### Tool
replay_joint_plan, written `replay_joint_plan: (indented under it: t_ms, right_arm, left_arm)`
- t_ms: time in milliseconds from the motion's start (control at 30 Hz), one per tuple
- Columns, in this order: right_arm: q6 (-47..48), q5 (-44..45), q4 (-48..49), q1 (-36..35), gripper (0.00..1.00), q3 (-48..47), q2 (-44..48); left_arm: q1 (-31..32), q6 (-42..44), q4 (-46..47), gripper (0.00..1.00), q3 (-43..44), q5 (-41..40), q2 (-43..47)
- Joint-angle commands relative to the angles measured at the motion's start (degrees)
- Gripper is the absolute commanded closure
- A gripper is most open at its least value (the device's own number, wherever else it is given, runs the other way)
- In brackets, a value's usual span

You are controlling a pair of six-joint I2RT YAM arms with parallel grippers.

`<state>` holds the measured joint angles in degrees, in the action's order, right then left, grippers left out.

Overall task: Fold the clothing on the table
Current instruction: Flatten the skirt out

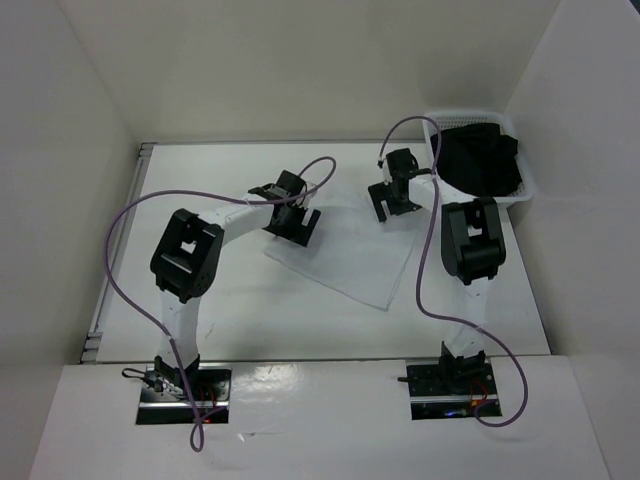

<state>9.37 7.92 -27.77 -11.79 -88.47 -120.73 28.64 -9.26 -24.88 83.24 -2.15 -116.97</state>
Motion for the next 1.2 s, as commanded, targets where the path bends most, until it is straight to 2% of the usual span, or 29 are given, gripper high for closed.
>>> replay_joint_plan:
  t_ms: [0, 133, 267, 467, 600, 700, 800, 867, 900, 933, 967, 1000, 1067, 1167]
  right_arm:
    - [3.37, 2.27, -5.8, -1.91, 0.0, 6.98, 3.91]
    - [5.22, 2.27, -7.12, -7.53, 0.0, 12.52, 11.38]
    - [5.84, -0.53, -12.99, -17.09, 0.0, 14.37, 16.65]
    - [5.84, -6.33, -16.79, -27.65, 0.0, 13.85, 15.88]
    - [6.36, -8.7, -16.79, -29.52, 0.0, 13.32, 15.35]
    - [6.37, -7.84, -16.79, -29.52, 0.0, 12.79, 16.56]
    - [7.6, -5.47, -15.57, -29.52, 0.0, 13.32, 20.33]
    - [9.08, -4.93, -14.86, -28.9, 0.0, 13.85, 22.28]
    - [9.09, -4.93, -14.86, -27.51, 0.0, 13.85, 23.51]
    - [9.61, -4.93, -14.86, -26.97, 0.0, 13.85, 23.52]
    - [9.62, -4.93, -14.25, -26.45, 0.0, 13.85, 24.3]
    - [9.62, -4.93, -13.55, -25.05, 0.0, 13.85, 24.83]
    - [9.62, -5.46, -12.4, -23.11, 0.0, 13.32, 24.84]
    - [9.62, -5.99, -9.77, -18.89, 0.0, 11.31, 23.79]
  left_arm:
    - [-3.24, 2.66, -3.58, 0.01, 2.44, 2.59, -3.26]
    - [-5.0, 5.12, -6.04, 0.01, 8.15, 3.73, -5.54]
    - [-6.23, 7.67, -8.42, 0.01, 16.41, 2.5, -8.79]
    - [-6.76, 8.9, -15.45, 0.01, 34.95, 1.89, -17.93]
    - [-6.76, 9.43, -18.44, 0.01, 45.76, 1.36, -25.22]
    - [-6.76, 7.68, -24.21, 0.01, 54.52, 1.89, -28.83]
    - [-7.37, 4.61, -29.41, 0.01, 58.69, 3.2, -27.36]
    - [-8.08, 3.82, -29.43, 0.01, 55.03, 3.21, -23.77]
    - [-8.08, 3.81, -26.82, 0.01, 51.36, 2.16, -18.09]
    - [-8.08, 3.81, -24.79, 0.01, 41.66, 1.02, -14.73]
    - [-8.08, 3.81, -22.51, 0.01, 36.26, -1.6, -7.82]
    - [-7.47, 4.33, -19.27, 0.01, 31.59, -2.58, -4.88]
    - [-6.77, 4.33, -18.62, 0.01, 21.24, -3.65, 1.53]
    - [-6.76, 3.54, -19.24, 0.01, 13.11, -2.86, 7.34]
